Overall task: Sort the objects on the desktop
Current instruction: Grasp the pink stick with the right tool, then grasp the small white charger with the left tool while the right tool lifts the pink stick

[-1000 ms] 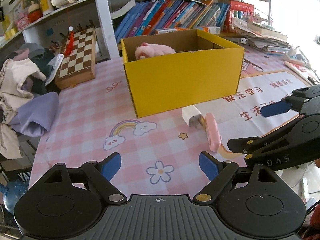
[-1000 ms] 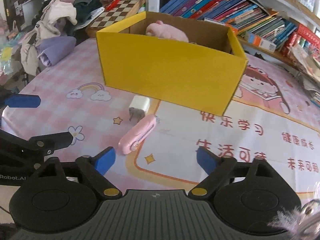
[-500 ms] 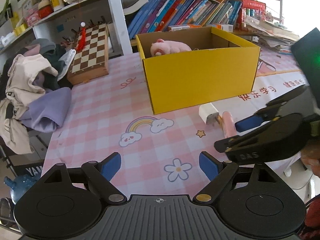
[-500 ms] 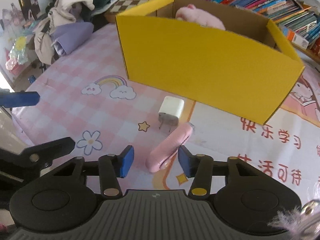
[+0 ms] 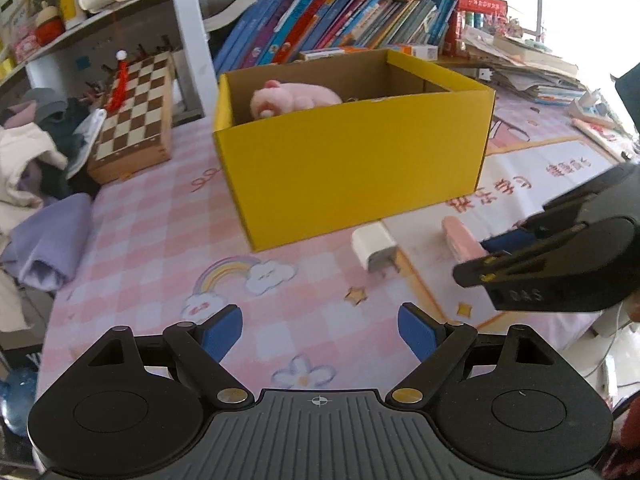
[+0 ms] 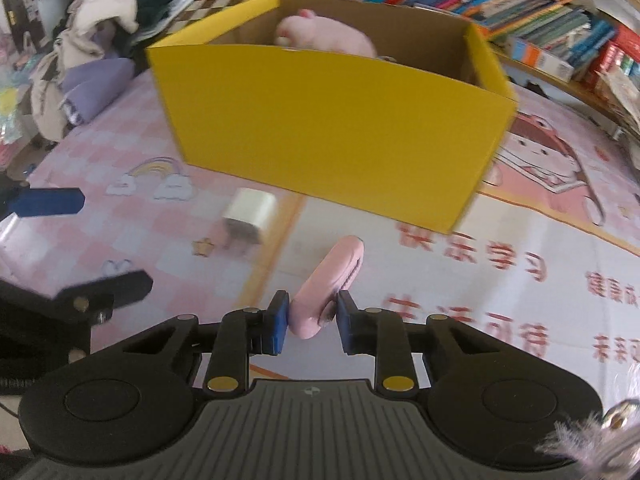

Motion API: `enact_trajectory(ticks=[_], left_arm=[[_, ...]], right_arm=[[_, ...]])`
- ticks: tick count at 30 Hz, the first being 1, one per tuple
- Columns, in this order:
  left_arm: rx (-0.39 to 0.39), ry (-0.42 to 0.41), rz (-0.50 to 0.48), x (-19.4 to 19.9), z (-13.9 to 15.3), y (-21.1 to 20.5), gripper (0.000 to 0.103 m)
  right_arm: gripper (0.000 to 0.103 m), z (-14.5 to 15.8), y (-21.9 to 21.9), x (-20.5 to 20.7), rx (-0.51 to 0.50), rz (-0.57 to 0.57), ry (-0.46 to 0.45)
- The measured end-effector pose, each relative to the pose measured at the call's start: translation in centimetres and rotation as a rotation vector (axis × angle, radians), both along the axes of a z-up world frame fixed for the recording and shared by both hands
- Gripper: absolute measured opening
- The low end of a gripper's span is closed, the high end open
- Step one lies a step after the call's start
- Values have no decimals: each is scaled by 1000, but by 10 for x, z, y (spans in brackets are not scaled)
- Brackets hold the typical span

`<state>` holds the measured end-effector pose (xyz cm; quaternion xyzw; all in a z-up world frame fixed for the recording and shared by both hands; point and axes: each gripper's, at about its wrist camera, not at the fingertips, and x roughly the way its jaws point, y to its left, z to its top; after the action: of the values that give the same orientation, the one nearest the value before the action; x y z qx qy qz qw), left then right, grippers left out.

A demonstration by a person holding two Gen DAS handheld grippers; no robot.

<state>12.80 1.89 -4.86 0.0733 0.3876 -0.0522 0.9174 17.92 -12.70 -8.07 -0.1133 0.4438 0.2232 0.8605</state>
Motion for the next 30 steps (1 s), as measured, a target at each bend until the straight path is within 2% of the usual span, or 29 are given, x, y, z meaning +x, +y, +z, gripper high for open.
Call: enact_trajectory(ticks=[6, 10, 14, 16, 22, 30], left_arm=[[-20, -4, -33, 22, -8, -20, 85], [-27, 4, -33, 37, -13, -28, 72], [-21, 31, -17, 51, -22, -32, 50], [-25, 47, -4, 56, -26, -31, 46], [-33, 61, 5, 64, -30, -33, 41], [-69, 92, 24, 73, -32, -34, 41]], right_arm=[[24, -2, -22, 4, -27, -13, -7], [24, -4, -28, 6, -35, -3, -7], [24, -6, -30, 9, -43, 10, -5], [24, -7, -32, 10, -47, 17, -4], [24, -10, -35, 14, -56, 30, 2], [24, -11, -34, 20, -58, 33, 6]])
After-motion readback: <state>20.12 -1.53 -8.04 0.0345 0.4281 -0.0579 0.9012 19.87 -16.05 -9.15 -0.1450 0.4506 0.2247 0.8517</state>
